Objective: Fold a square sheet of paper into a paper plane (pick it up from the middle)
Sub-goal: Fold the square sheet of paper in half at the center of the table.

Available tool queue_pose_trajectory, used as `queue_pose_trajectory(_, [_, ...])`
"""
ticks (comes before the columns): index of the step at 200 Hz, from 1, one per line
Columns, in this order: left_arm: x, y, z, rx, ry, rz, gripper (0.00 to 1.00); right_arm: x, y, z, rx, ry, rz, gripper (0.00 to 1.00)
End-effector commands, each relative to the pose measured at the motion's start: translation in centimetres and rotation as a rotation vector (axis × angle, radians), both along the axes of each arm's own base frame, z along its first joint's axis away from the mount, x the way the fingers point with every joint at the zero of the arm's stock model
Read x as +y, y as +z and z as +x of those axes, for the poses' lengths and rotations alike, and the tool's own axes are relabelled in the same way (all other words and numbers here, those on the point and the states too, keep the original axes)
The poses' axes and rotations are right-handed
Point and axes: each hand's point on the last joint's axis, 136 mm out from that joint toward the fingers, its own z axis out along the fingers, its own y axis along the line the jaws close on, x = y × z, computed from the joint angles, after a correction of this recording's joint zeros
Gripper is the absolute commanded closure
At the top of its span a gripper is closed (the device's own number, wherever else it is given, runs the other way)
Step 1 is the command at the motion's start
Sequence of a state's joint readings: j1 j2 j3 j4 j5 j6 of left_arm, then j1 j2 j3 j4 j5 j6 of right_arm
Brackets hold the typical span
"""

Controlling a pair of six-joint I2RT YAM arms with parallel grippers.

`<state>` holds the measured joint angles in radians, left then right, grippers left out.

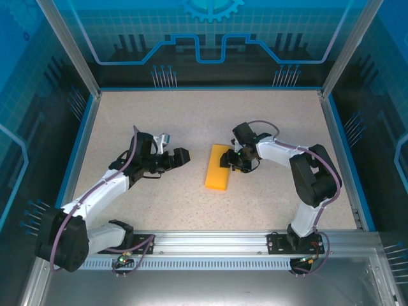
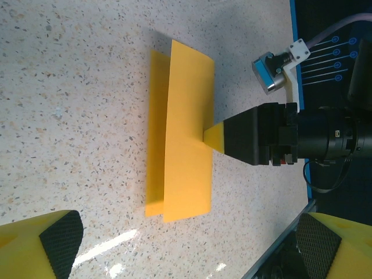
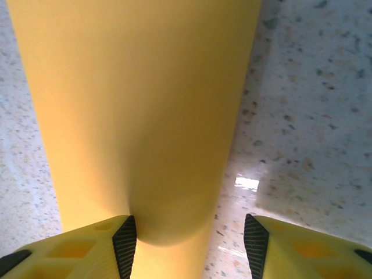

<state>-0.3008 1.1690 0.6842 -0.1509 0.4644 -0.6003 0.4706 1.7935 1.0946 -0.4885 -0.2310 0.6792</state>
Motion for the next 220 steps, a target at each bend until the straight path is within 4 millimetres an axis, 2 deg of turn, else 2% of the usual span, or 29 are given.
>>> queue_pose_trajectory(1, [-0.6, 0.9, 0.6, -0.027, -0.012, 0.003, 0.02, -1.2, -1.1, -0.5, 0.049, -0.012, -0.083, 0.44])
queue_pose_trajectory(59, [-1.2, 0.4, 1.0, 0.0, -0.015, 0.005, 0.01, -1.7, -2.6, -0.6, 0.079, -0.08, -0.133, 0.44])
queue_pose_trajectory(91, [-1.3, 0.3, 1.1, -0.001, -0.015, 0.009, 0.02, -0.1, -1.9, -0.2, 0.053, -0.041, -0.06, 0.42])
queue_pose_trajectory(114, [-1.3, 0.2, 1.2, 0.004, -0.017, 0.011, 0.01, 0.6, -1.5, -0.3, 0.052, 0.03, -0.082, 0.41])
queue_pose_trajectory(181, [-1.4, 0.0, 1.1, 0.01, -0.021, 0.015, 0.02, -0.4, -3.0, -0.2, 0.081, -0.057, -0.146, 0.4])
queue_pose_trajectory(220, [-1.3, -0.2, 1.1, 0.007, -0.023, 0.019, 0.02, -0.2, -3.5, -0.8, 0.097, -0.011, -0.137, 0.41])
